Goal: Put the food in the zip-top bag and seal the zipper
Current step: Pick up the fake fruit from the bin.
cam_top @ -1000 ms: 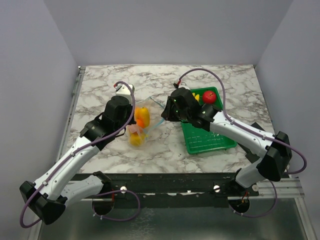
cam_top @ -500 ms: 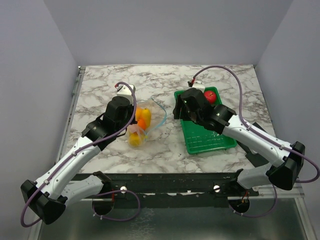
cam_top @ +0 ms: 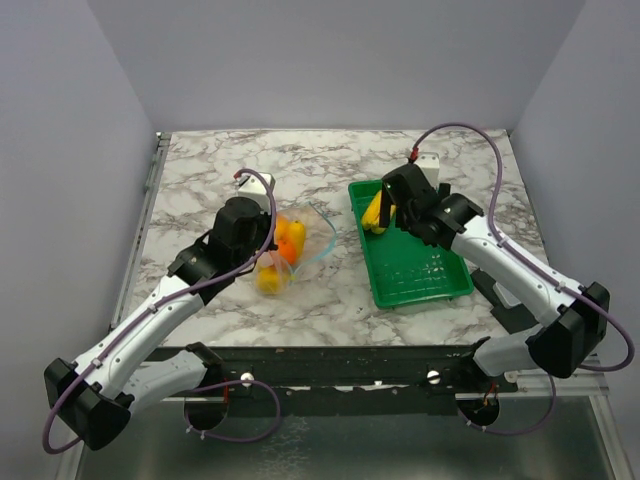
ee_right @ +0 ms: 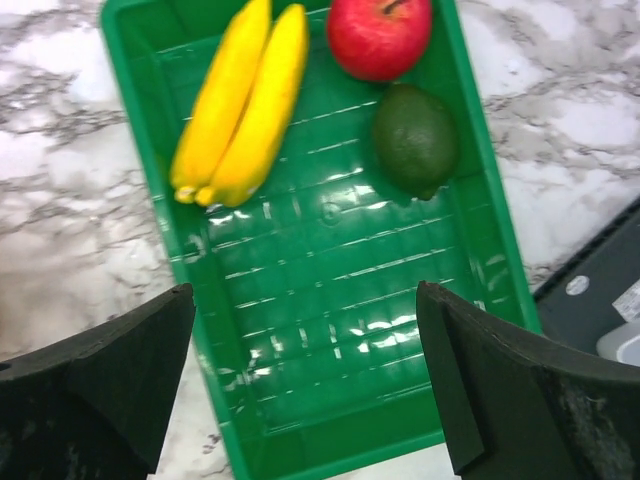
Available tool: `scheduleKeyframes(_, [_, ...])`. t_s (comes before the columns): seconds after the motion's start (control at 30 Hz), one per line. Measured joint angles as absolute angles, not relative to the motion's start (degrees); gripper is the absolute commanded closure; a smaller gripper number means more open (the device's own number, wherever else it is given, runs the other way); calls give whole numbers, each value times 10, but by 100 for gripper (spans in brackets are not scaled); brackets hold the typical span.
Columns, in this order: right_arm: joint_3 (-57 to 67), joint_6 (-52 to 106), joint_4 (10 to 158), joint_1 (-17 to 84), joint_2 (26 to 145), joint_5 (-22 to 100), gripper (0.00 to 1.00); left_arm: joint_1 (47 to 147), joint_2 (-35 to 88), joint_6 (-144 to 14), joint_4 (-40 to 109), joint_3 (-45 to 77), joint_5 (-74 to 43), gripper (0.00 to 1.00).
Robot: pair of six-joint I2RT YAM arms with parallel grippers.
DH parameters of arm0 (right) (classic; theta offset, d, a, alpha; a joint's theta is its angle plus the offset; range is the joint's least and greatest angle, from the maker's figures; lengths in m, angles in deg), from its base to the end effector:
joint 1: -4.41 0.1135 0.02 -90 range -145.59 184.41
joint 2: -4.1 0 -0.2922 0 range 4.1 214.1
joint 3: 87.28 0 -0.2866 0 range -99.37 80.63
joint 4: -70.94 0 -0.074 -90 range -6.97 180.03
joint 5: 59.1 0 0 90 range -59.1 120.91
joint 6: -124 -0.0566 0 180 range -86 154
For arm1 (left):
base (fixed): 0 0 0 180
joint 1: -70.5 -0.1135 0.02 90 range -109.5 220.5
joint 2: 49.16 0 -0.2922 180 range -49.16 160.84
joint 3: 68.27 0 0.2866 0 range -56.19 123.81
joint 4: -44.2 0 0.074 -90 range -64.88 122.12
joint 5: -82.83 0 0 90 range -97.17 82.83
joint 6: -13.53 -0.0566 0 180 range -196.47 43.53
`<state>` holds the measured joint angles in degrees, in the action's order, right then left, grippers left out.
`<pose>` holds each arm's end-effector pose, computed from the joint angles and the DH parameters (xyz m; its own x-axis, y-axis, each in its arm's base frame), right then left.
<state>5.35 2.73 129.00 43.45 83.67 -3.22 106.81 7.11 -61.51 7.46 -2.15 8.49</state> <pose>0.2750 0.1821 0.3468 -0.6366 0.0370 -0.7703 0.1024 0.9941 -0.0368 0.2143 -0.1385 0.3474 -0.4492 0.0216 -0.8932 0.2693 0.9565 -0.1123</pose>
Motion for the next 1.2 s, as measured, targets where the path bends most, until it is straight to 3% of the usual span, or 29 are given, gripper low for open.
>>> scheduleKeyframes(0.5, [67, 77, 1272, 305, 947, -19, 0, 1068, 41, -623, 115, -69, 80, 100])
scheduleKeyframes(0.93, [51, 111, 1245, 268, 1046, -10, 0, 1068, 19, -631, 124, -87, 78, 100])
scheduleKeyframes(1.2, [20, 129, 1226, 259, 1098, -13, 6, 1068, 19, -631, 125, -88, 74, 100])
